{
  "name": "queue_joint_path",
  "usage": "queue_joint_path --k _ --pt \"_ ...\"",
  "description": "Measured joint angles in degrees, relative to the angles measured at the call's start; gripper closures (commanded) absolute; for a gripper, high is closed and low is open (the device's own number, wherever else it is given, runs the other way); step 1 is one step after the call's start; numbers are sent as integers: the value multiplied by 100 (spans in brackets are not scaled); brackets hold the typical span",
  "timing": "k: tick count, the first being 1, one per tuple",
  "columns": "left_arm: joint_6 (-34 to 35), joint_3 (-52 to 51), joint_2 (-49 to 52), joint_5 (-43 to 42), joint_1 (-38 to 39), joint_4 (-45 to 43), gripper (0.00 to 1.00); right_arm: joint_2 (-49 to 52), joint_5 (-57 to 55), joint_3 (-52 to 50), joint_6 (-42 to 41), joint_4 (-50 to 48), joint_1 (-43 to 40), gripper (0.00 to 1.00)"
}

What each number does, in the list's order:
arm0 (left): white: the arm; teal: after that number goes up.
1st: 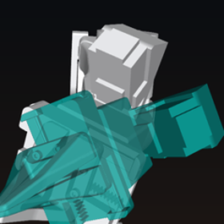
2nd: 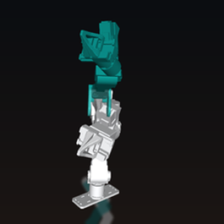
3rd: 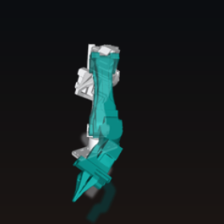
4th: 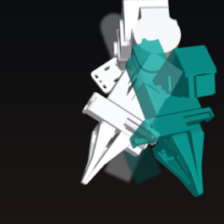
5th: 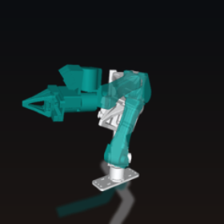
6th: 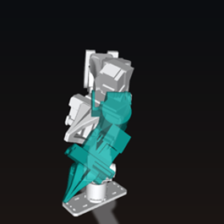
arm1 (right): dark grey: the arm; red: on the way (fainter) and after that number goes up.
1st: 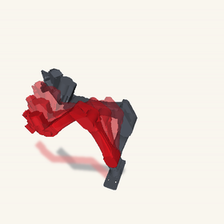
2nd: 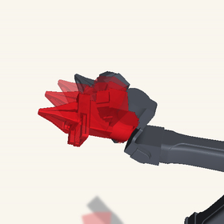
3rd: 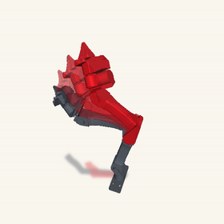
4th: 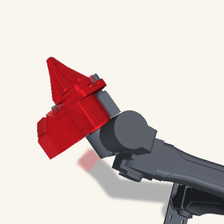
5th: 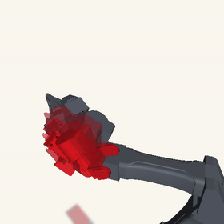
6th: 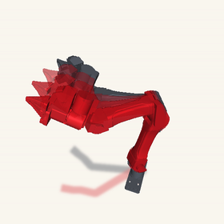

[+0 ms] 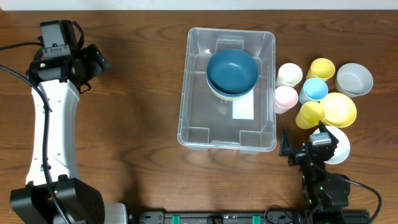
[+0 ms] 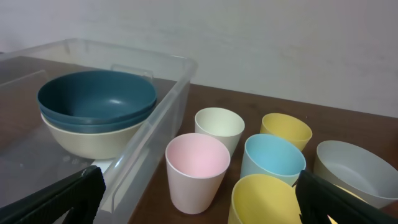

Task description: Pack container

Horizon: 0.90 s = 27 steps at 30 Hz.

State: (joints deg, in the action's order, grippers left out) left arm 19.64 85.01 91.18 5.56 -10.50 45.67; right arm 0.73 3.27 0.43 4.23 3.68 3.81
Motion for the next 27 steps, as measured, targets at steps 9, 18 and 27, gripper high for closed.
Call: queue_joint_path --k 9,18,27 --pt "0 0 0 2 0 0 2 0 0 0 0 2 0 1" --pt "0 0 0 0 0 2 2 -2 227 -2 -70 -466 0 1" --pt "0 0 0 0 0 0 2 166 522 503 -420 164 0 1"
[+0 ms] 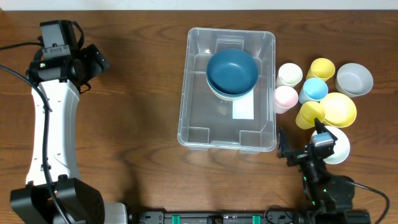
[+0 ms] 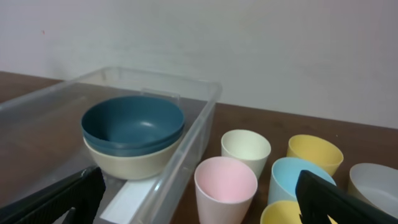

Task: Pack container
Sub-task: 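Reach right gripper over the cups and grasp the yellow cup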

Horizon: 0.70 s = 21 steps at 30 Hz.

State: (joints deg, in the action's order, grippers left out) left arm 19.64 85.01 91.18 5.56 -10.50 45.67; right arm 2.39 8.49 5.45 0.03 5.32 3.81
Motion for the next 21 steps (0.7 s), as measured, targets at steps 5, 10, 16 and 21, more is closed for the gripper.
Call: queue_joint_path --k 5,10,16,21 --pt "0 0 0 0 0 4 2 671 -708 1641 -74 1386 0 1" --pt "0 0 0 -2 0 4 2 1838 -1727 3773 -94 2968 0 1" --pt "0 0 0 0 0 9 2 3370 -2253 5359 -72 4122 -48 1" --pt "0 0 0 2 0 7 2 4481 -2118 5818 -61 4435 -538 1"
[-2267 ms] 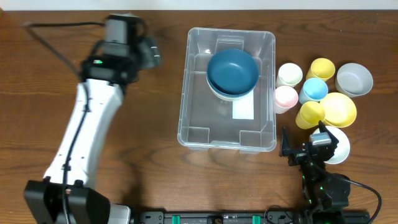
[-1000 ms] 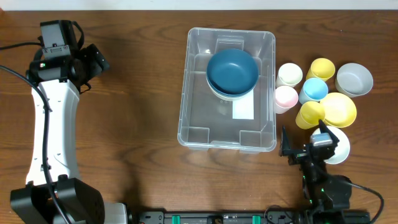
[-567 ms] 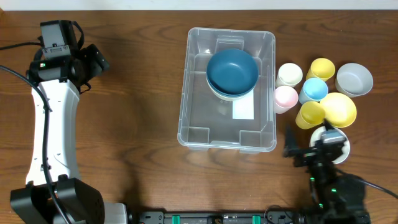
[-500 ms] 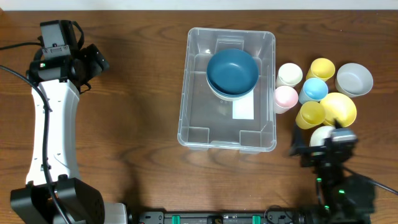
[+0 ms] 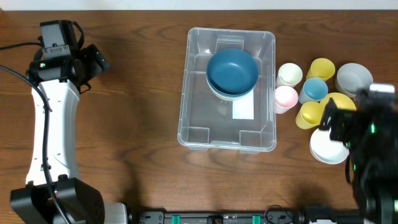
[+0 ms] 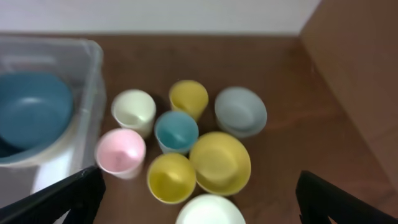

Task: Pack container
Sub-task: 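Reach right gripper over the cups and grasp the yellow cup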

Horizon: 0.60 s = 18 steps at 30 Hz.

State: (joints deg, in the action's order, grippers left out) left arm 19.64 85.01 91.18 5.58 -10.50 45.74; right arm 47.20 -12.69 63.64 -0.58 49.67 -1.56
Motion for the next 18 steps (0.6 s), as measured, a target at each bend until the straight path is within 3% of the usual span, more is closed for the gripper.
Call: queue_joint_path --k 11,18 --pt "0 0 0 -2 0 -2 2 1054 2225 17 247 74 -2647 1" --pt "0 0 0 -2 0 -2 2 1228 3086 15 229 398 -3195 1"
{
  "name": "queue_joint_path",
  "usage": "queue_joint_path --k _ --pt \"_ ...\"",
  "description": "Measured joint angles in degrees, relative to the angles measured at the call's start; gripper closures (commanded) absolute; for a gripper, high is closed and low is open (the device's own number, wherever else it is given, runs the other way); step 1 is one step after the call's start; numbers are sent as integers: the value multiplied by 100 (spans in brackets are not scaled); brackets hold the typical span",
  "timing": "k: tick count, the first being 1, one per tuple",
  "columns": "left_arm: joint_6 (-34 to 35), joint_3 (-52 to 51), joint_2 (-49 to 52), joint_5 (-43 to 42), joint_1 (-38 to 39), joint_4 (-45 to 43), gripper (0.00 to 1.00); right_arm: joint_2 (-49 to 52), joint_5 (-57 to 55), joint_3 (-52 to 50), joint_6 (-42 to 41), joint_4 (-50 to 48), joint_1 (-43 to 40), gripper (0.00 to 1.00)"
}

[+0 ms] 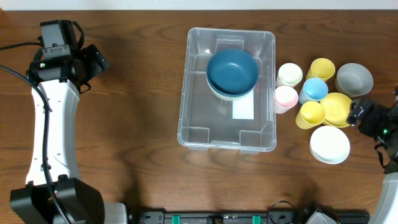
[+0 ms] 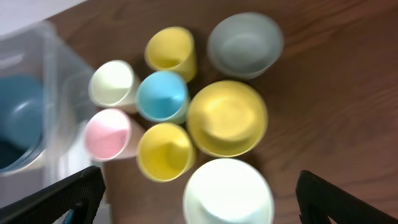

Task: Pack container
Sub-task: 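Reach right gripper over the cups and grasp the yellow cup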

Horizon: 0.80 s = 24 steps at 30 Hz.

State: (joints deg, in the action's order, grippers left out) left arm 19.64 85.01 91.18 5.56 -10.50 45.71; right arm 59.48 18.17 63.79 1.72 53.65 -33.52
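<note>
A clear plastic container point(image 1: 198, 118) stands mid-table and holds a dark blue bowl point(image 1: 232, 70) nested in a cream bowl. To its right is a cluster of a cream cup point(image 1: 289, 74), pink cup point(image 1: 285, 98), blue cup point(image 1: 314, 90), two yellow cups point(image 1: 321, 68), yellow bowl point(image 1: 341, 109), grey bowl point(image 1: 354, 79) and white bowl point(image 1: 330, 144). My right gripper point(image 1: 359, 117) hovers at the cluster's right side. In the wrist view it point(image 2: 199, 202) is open over the white bowl point(image 2: 227, 193), holding nothing. My left gripper point(image 1: 93, 62) rests far left.
The table's right edge lies just beyond the right arm. The left arm's white links run down the left side of the table. A white label lies on the container's floor point(image 1: 243, 109).
My right arm has moved from over the white and yellow bowls to the table's right edge. Its camera now looks down on the cluster from closer. No cup or bowl has moved.
My right gripper was open and low near the front edge, looking across at the cups and container, and stayed there a moment later. It then stood high above the cluster, and now hovers at its right side. The left arm kept still.
</note>
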Motion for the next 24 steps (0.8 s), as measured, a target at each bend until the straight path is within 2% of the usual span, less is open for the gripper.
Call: queue_joint_path --k 7,9,17,24 --pt "-2 0 0 2 0 0 2 778 439 -170 308 52 7 34" --pt "-2 0 0 2 0 0 2 1106 479 -225 358 61 37 41" --pt "-2 0 0 2 0 0 2 2175 479 -280 592 -142 463 43" --pt "0 0 0 2 0 0 2 2446 -129 -280 654 -439 1244 42"
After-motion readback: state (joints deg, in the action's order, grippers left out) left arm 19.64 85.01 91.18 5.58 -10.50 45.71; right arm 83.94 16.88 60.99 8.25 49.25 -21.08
